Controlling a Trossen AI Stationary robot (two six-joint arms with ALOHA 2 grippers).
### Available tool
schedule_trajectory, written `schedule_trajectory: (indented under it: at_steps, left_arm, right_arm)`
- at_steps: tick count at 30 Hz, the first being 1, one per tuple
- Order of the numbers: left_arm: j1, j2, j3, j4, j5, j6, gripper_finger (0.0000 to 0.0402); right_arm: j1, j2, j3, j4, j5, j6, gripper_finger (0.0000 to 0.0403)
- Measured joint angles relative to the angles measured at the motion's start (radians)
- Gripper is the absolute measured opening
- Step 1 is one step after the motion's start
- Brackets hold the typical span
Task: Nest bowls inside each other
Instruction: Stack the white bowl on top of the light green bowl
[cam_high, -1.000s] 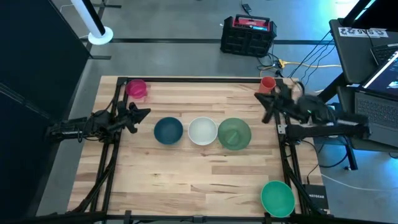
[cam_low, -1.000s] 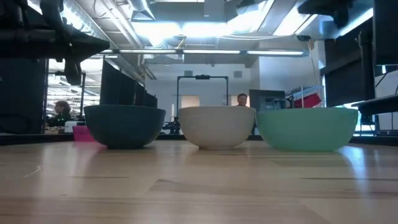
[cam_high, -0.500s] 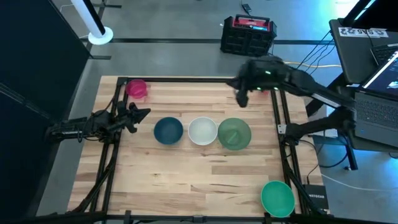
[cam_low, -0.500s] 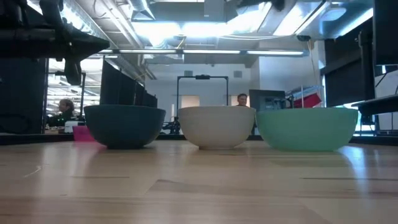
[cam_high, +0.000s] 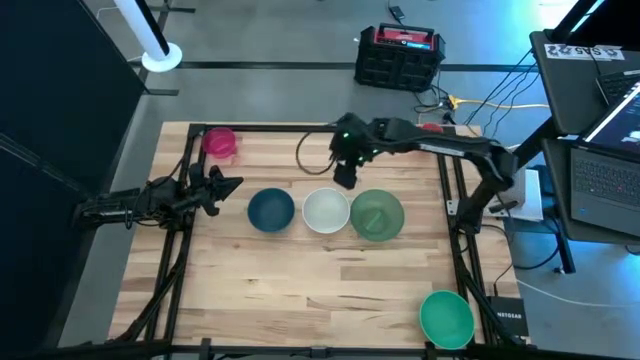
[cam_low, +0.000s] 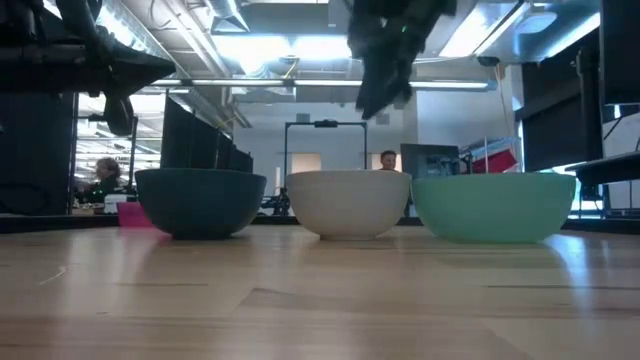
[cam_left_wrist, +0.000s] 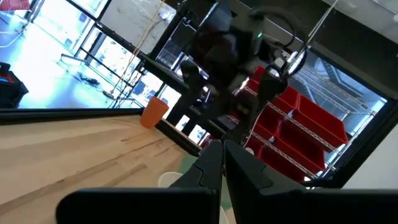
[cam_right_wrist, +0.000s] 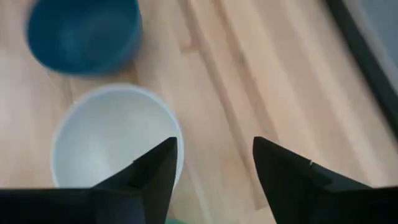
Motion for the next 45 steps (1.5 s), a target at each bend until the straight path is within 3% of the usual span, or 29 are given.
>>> schedule_trajectory:
  at_steps: [8,23,37,45]
  left_arm:
    - [0.000,0.000,0.000,-0.005,0.001,0.010,0.0000]
    - [0.000,0.000,0.000,-0.035,0.001,0.010,0.0000]
    - [0.000,0.000,0.000,-0.035,0.001,0.010,0.0000]
    - [0.000,0.000,0.000,-0.035,0.001,0.010,0.0000]
  right_arm:
    - [0.040,0.164,-0.001,-0.047,0.013,0.009,0.0211]
    - [0.090,0.308,-0.001,-0.032,0.065,0.039,0.0210]
    - [0.088,0.321,0.021,-0.065,0.031,0.033,0.0008]
    - [0.058,0.243,0.173,-0.218,-0.002,-0.010,0.0000]
